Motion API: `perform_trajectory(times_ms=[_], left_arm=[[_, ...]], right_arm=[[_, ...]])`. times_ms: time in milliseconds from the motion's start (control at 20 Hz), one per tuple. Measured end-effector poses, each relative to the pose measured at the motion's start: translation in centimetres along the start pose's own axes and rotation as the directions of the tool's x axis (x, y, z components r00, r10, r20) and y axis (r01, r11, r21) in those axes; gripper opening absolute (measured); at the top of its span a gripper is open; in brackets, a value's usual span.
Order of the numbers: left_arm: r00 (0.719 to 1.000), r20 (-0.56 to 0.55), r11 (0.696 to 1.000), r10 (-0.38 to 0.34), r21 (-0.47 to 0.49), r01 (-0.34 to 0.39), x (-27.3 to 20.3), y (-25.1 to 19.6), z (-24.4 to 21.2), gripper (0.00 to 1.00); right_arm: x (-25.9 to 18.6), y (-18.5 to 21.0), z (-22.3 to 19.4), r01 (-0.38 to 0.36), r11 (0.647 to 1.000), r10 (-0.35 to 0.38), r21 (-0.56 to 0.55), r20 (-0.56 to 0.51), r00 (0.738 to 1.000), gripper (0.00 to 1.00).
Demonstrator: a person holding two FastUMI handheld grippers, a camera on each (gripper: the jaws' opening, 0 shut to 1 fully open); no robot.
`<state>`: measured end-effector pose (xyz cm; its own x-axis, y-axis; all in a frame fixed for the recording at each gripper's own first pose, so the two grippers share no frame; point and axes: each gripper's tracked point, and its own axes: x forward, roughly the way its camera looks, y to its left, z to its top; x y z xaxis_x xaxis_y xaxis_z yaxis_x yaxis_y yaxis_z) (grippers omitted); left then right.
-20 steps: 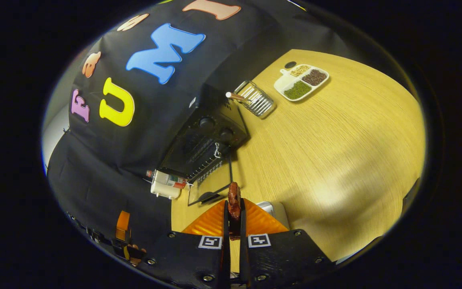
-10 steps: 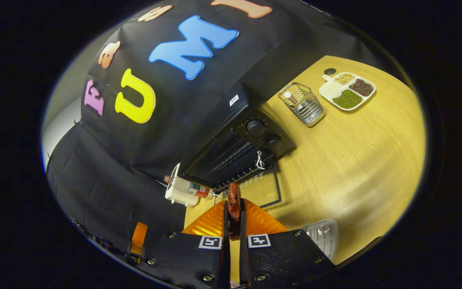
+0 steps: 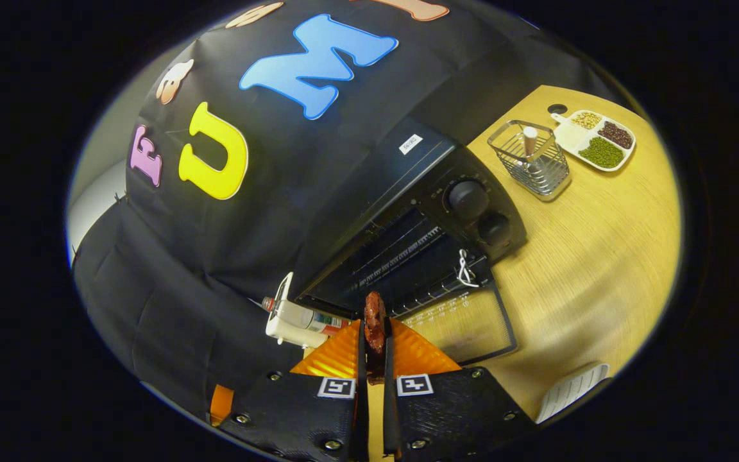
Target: Open the electric oven with the left hand, put the food in, and close the electric oven.
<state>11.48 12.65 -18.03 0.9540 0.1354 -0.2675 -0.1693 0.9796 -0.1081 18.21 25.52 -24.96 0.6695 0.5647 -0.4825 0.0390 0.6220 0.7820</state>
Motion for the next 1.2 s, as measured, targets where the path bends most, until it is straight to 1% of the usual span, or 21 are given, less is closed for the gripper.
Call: perform_trajectory(times_ms=[100,200,250,400,550,700,850,900,1050,1150,1200], left_arm=[[1.0,0.006,1.0,0.001,0.005,-0.001,0.6,1.0,0.4,0.98],[1.0,0.001,1.0,0.012,0.011,-0.012,1.1,2.0,0.3,0.92],[1.0,-0.01,1.0,0.021,0.014,-0.021,1.1,2.6,-0.1,1.0],[0.999,-0.018,0.999,0.035,0.022,-0.034,1.0,3.8,-0.7,1.0],[0.998,-0.042,0.998,0.044,0.044,-0.042,1.0,4.7,-1.4,1.0],[0.996,-0.071,0.997,0.061,0.046,-0.058,1.5,5.3,-2.1,1.0],[0.995,-0.072,0.996,0.065,0.062,-0.061,1.5,5.6,-2.0,1.0],[0.995,-0.075,0.996,0.065,0.073,-0.059,1.5,5.5,-2.0,0.98],[0.995,-0.073,0.995,0.061,0.08,-0.056,1.9,5.2,-2.1,0.98],[0.995,-0.084,0.996,0.06,0.065,-0.055,2.3,5.1,-2.6,0.94],[0.994,-0.089,0.997,0.057,0.058,-0.052,2.4,4.9,-2.8,0.98]], right_arm=[[1.7,0.6,0.4,-0.011,1.0,0.011,-0.004,0.03,0.999,0.09],[3.6,0.7,1.0,-0.011,1.0,0.013,-0.029,0.083,0.996,0.09],[4.4,0.8,1.0,-0.005,0.999,0.009,-0.041,0.098,0.995,0.09],[7.0,1.2,1.0,-0.015,0.998,0.021,-0.056,0.112,0.993,0.09],[9.2,1.5,1.2,-0.019,0.999,0.025,-0.04,0.148,0.989,0.09],[10.6,1.6,1.8,-0.027,0.999,0.03,-0.021,0.194,0.98,0.09],[12.0,1.0,1.8,-0.024,1.0,0.022,0.006,0.194,0.981,0.09],[12.2,0.9,1.9,-0.025,1.0,0.021,0.015,0.197,0.98,0.09],[12.9,0.3,1.9,-0.008,1.0,0.003,0.03,0.187,0.982,0.1],[13.1,-0.1,2.1,0.011,1.0,-0.016,0.029,0.191,0.982,0.12],[13.0,-0.8,2.6,0.045,0.999,-0.048,0.02,0.2,0.979,0.15]])
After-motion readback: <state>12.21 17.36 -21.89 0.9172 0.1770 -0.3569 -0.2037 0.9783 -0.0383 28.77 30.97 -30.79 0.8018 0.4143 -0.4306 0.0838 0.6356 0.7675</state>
